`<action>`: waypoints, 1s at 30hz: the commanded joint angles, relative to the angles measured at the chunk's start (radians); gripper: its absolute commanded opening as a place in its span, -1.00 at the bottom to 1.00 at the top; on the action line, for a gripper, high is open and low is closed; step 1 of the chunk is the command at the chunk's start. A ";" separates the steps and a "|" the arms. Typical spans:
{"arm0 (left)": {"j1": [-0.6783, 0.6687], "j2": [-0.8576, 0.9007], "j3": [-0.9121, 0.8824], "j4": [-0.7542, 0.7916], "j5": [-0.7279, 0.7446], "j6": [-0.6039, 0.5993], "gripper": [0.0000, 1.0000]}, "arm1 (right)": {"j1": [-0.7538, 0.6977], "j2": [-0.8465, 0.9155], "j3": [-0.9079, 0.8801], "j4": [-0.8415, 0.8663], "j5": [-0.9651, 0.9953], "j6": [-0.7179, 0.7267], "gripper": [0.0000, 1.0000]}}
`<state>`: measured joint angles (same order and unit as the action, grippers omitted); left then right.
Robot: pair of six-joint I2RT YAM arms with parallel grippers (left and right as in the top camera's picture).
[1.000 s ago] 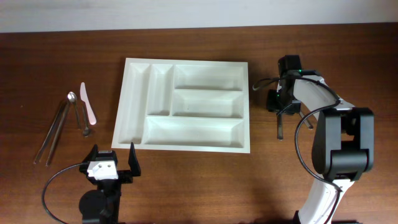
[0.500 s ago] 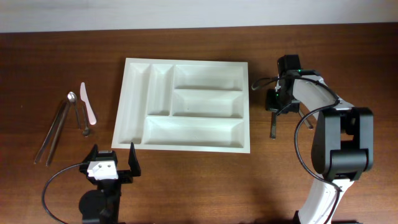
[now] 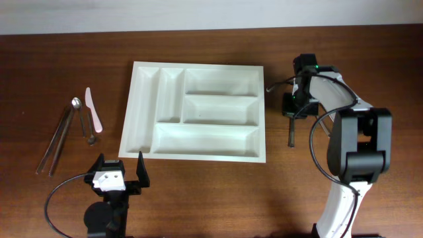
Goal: Pack container
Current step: 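Lift the fork and carry it over the tray's right compartment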
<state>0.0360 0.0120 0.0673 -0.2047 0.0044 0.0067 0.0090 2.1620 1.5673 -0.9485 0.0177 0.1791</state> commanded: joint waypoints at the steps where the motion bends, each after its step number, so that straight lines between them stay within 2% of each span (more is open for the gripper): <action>1: 0.006 -0.006 -0.006 0.002 0.008 0.008 0.99 | 0.003 0.043 0.093 -0.040 0.026 -0.038 -0.93; 8: 0.006 -0.006 -0.006 0.002 0.008 0.008 0.99 | 0.003 0.043 0.294 -0.143 0.031 -0.080 -0.93; 12: 0.006 -0.006 -0.006 0.003 0.008 0.008 0.98 | 0.007 0.043 0.385 -0.192 0.000 -0.182 -0.92; 16: 0.006 -0.006 -0.006 0.002 0.008 0.008 0.98 | 0.024 0.042 0.458 -0.225 -0.061 -0.338 -0.92; 21: 0.006 -0.006 -0.006 0.002 0.008 0.008 0.99 | 0.065 0.042 0.506 -0.225 -0.235 -0.572 -0.93; 25: 0.006 -0.006 -0.006 0.002 0.008 0.008 0.99 | 0.119 0.042 0.511 -0.220 -0.273 -0.686 -0.92; 30: 0.006 -0.006 -0.006 0.002 0.008 0.008 0.99 | 0.210 0.042 0.511 -0.233 -0.329 -0.969 -0.92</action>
<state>0.0360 0.0120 0.0673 -0.2047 0.0044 0.0067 0.1642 2.2063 2.0525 -1.1782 -0.2379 -0.5529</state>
